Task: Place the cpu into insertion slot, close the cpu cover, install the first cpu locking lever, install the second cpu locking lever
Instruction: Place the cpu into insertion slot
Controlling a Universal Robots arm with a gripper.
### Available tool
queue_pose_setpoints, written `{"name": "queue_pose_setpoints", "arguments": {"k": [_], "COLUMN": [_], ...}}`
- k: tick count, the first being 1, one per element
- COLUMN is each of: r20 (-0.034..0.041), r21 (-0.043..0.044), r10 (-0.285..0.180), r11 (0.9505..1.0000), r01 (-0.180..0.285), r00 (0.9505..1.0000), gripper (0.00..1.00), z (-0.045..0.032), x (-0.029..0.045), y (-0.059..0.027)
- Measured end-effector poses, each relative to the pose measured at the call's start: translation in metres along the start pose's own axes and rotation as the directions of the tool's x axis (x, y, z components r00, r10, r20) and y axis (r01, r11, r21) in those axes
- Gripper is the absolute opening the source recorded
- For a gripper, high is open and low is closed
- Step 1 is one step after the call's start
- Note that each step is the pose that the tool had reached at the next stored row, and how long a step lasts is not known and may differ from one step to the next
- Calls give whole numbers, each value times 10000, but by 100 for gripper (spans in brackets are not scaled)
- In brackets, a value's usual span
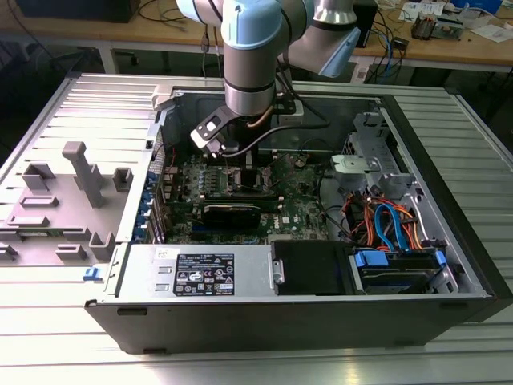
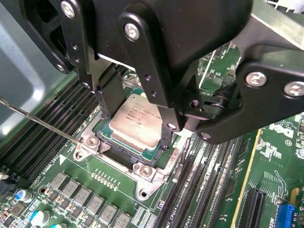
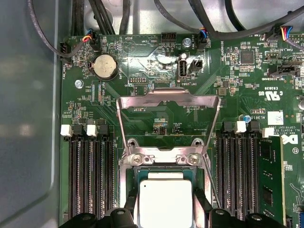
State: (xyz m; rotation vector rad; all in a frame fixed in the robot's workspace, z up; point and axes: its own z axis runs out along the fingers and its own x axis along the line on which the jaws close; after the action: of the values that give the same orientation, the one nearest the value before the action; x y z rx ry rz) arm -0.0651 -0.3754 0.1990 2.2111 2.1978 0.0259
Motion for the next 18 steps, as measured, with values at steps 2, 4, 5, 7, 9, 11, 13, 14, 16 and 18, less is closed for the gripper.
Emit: {"name": "queue_pose_setpoints", "arguments": {"k": [2, 4, 5, 7, 9, 11, 13, 14, 16, 18], "r20": [3, 3, 3, 3, 3, 5, 2, 1, 3, 2], "r21": [-1, 0, 0, 1, 0, 2, 0, 0, 0, 0], "r10": [1, 1, 1, 1, 1, 1, 1, 1, 1, 2], "r11": [10000, 10000, 10000, 10000, 10000, 10000, 10000, 10000, 10000, 10000], "r01": [-1, -1, -1, -1, -1, -1, -1, -1, -1, -2], "r00": [10000, 10000, 10000, 10000, 10000, 10000, 10000, 10000, 10000, 10000], "gripper": [55, 55, 55, 55, 55, 56, 62, 62, 62, 62], "z": [0, 0, 0, -1, 0, -1, 0, 0, 0, -3], "x": [0, 1, 1, 1, 2, 2, 3, 3, 4, 4], "y": [-1, -1, -1, -1, -1, -1, -1, -1, -1, 0]}}
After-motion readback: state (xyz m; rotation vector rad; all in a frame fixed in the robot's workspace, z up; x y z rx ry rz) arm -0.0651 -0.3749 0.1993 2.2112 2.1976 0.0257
